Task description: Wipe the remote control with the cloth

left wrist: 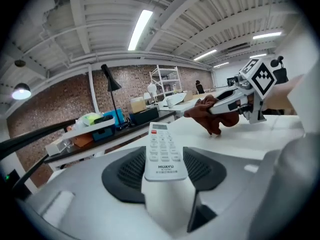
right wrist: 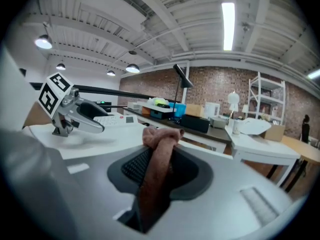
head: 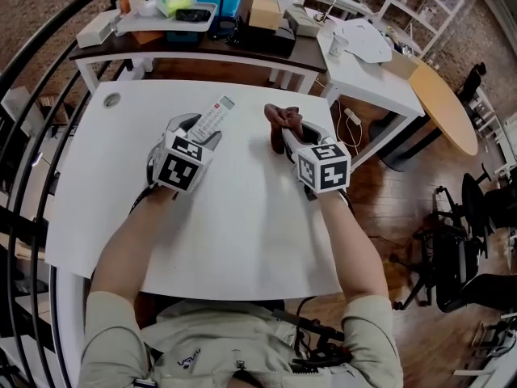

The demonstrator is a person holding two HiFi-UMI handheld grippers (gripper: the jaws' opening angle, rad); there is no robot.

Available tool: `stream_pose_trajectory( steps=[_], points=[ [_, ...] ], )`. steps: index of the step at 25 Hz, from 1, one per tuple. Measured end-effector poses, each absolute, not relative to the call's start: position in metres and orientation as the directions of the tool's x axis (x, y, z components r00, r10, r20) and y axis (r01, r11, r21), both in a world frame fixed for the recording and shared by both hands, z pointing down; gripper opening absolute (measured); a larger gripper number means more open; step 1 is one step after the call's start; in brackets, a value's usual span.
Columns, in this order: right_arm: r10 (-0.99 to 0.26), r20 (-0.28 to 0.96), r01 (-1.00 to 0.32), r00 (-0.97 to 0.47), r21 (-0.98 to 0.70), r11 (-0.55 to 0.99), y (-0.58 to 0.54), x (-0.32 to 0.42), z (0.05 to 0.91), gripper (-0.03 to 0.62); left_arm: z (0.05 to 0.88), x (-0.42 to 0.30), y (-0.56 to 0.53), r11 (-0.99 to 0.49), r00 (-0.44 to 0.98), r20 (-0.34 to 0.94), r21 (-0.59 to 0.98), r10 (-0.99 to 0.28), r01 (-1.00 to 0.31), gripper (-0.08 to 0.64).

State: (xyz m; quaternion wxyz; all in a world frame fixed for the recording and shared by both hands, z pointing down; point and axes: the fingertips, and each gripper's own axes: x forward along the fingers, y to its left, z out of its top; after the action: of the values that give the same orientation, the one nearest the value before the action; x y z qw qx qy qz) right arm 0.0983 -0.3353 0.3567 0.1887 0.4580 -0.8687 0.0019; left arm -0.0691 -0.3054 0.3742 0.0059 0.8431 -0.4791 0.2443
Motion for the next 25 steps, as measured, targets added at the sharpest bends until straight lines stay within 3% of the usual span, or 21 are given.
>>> stream_pose_trajectory(
  steps=[10,17,25],
  points=[
    [-0.854,0.045,-0.772,-0.519,0.405,0.491,-0.25,0.079,0.256,0.101,0.28,-0.052,-0.219,-0.429,0.449,0.07,-0.457,-0.891,-0.779,0.244],
    [-0.835,-0.138,-0.775,-0.532,0.478,0.414,-0.168,0.07,0.197,0.1,0.254,-0.039,-0.139,-0.335,0.436,-0.074,-0.53,-0.897,-0.779,0.244],
    [-0.848,-0.133,-0.746,-0.513,0.557,0.364,-0.112,0.063,0.204,0.1,0.267,-0.028,-0.087,-0.272,0.431,-0.169,-0.563,-0.886,-0.78,0.244]
  ],
)
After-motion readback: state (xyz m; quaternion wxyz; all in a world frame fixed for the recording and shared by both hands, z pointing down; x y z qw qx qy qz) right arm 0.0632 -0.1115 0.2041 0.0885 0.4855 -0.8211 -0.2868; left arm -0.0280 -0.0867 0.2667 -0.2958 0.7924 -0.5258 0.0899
